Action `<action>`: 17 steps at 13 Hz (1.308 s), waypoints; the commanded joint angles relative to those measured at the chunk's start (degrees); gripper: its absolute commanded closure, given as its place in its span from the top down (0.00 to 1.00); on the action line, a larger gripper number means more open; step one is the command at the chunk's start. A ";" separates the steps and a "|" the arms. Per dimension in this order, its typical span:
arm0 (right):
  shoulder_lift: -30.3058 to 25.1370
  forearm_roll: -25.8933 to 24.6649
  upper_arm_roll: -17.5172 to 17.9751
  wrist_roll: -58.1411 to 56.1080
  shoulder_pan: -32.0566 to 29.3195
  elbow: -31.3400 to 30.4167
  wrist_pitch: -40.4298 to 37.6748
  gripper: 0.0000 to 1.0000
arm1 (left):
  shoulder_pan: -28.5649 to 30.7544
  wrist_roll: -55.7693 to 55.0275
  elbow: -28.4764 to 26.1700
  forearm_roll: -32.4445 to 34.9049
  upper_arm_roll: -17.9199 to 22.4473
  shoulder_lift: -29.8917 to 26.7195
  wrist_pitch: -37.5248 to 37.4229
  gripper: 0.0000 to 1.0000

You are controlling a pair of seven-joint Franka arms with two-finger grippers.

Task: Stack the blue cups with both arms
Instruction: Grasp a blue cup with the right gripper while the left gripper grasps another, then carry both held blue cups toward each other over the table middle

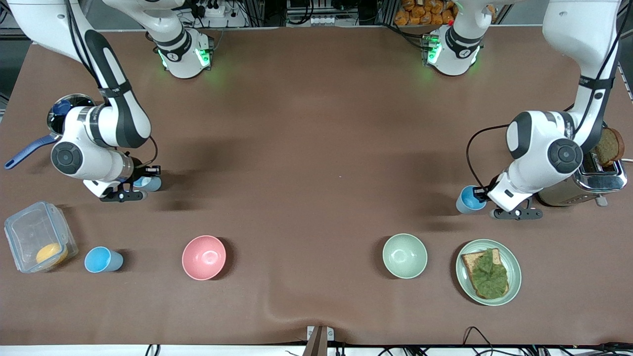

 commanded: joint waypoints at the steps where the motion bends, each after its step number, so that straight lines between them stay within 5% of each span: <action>1: -0.29 0.64 -0.26 0.07 0.63 0.42 -0.46 0.00 | 0.34 -0.72 1.54 0.25 -2.13 -4.17 -5.36 0.00; 4: -0.29 0.90 -0.17 0.69 2.47 4.62 -6.41 0.00 | 0.34 -3.88 8.82 0.25 -4.77 -4.62 -16.60 0.00; 9: -0.29 10.02 -0.26 18.84 14.58 10.79 -13.38 0.00 | -0.09 -8.26 20.96 0.34 -10.48 -4.36 -28.57 0.00; 13: 4.88 17.59 -0.26 37.12 26.27 17.62 -11.98 0.00 | -3.69 -23.44 22.21 0.16 -14.88 -3.48 -29.20 0.00; 17: 12.09 19.01 -0.26 48.13 33.58 23.70 -6.01 0.00 | -8.08 -31.20 22.21 -4.05 -17.08 -1.90 -26.23 0.00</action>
